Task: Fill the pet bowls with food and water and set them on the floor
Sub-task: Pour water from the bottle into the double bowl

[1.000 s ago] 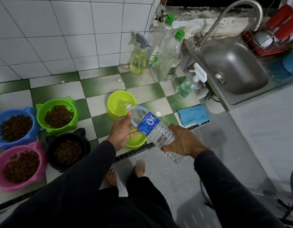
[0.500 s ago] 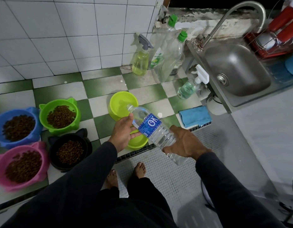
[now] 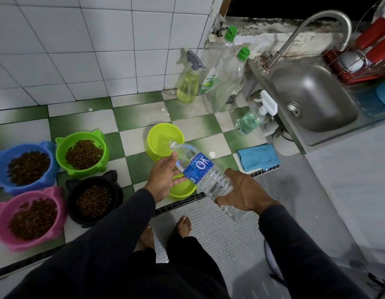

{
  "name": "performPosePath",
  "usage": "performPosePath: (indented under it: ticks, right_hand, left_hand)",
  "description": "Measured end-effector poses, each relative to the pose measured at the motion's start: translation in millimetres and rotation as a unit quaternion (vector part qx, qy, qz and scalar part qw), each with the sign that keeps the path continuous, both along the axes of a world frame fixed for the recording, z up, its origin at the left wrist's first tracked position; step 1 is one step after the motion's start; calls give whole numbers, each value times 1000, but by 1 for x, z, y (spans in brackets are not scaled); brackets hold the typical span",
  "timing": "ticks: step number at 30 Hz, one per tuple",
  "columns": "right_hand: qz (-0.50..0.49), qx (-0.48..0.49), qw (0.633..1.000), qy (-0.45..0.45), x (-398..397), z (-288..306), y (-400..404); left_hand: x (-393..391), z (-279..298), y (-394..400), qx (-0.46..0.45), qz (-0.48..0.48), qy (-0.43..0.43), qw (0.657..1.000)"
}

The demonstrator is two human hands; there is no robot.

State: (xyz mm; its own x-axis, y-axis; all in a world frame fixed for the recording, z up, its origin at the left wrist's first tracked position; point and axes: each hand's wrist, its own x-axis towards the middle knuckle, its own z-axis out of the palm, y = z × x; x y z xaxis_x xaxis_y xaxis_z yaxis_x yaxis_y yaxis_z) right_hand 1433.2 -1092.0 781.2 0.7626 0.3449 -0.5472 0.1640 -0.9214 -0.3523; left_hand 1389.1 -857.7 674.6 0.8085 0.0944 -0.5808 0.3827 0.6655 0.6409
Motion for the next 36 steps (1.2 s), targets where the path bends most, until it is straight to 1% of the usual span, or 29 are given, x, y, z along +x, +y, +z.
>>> performPosePath:
  ticks: [5,11,25,31,36]
  right_hand:
    - [2,5,1000,-4,0,0,-1]
    - [5,10,1000,-7,-1,-1,-2]
    - [11,7,1000,-15,-2,-12,-5]
    - [-8,42,999,-28,-2,-23,-7]
    - [-42,98,994,-32,-1,-31,-7]
  left_hand:
    - [1,0,0,-7,8,9,1000]
    - [0,4,0,1,-3,-9,1000]
    - [1,9,1,7,3,-2,1000]
    - [6,16,4,28,15,-9,999]
    - [11,34,9,62,11,-36,997]
